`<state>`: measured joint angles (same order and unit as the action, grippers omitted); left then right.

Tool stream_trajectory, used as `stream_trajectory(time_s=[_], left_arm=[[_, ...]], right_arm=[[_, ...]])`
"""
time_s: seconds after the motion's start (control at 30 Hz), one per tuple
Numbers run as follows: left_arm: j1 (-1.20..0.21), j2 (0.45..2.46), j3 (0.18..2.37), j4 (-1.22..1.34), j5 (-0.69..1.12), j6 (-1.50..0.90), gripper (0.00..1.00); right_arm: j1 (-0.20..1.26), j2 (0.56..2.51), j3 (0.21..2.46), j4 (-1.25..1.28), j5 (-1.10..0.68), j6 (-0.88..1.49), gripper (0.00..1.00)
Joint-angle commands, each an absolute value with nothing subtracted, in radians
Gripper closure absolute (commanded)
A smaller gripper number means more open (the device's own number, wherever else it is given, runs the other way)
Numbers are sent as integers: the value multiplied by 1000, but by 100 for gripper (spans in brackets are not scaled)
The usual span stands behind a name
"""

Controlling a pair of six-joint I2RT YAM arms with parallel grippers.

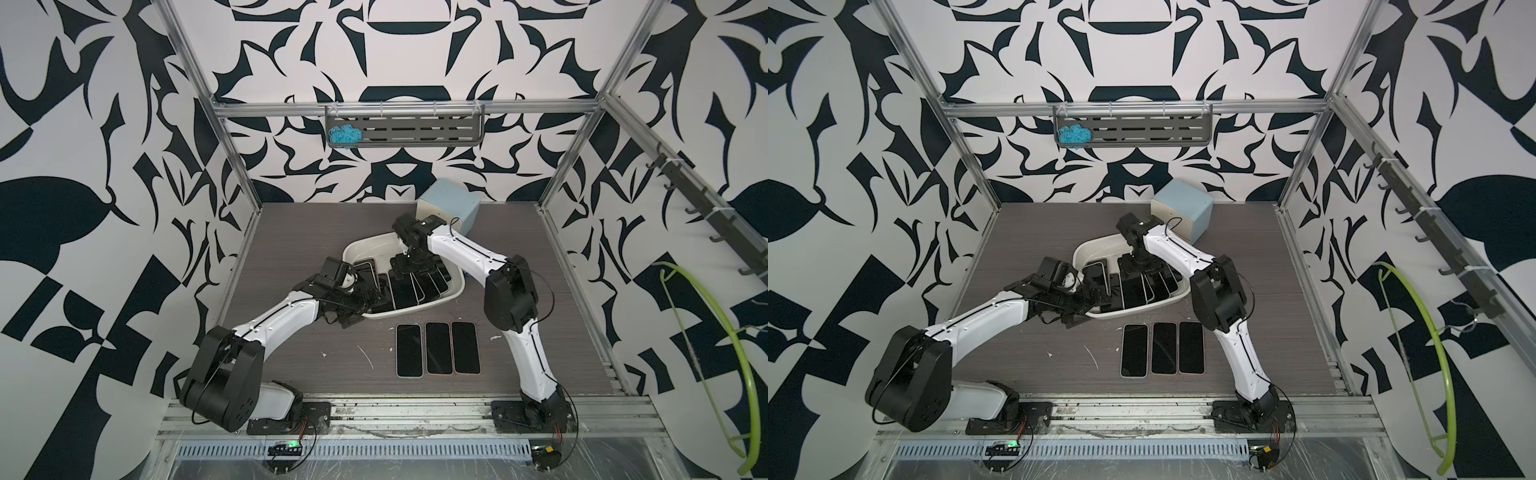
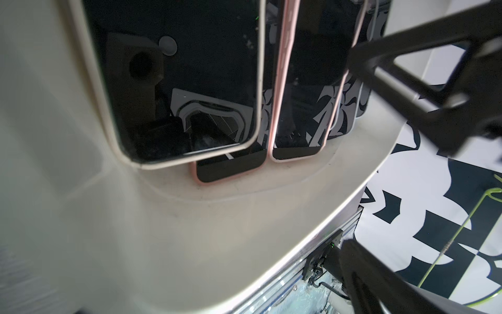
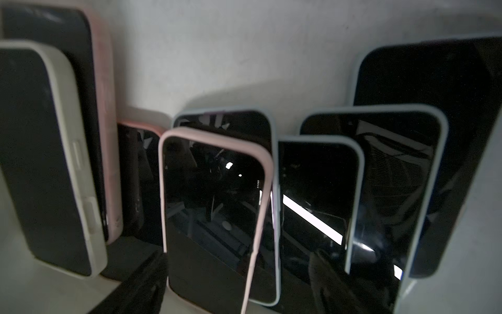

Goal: Take the phone out of the storage box
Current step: Pick up the phone from the storage box.

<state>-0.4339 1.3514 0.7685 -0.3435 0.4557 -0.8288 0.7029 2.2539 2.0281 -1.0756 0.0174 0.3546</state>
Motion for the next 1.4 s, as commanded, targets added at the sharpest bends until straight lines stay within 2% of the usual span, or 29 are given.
stream_trajectory(time_s=[0.0,0.2,0.53,0.87,1.07,1.37], left_arm=[[-424,1266,801,-384,426,-793,0],[-411,1117,782,-434,402,-782,0],[-390,992,714,-499,425,-771,0],[-363,994,726,-522,460,-744,0],[-364,1012,730,-514,472,-742,0],[-363,1031,735,-515,479,-747,0]], right_arm=[[767,2277,2106,-1172,170,373,11],[814,2364,2199,-1212,235,412,10],[812,2446,2263,-1273,294,453,10],[793,2539,2337,-1372,341,462,10],[771,2528,2325,-1387,416,453,11],[740,2505,2305,-1382,433,434,13]])
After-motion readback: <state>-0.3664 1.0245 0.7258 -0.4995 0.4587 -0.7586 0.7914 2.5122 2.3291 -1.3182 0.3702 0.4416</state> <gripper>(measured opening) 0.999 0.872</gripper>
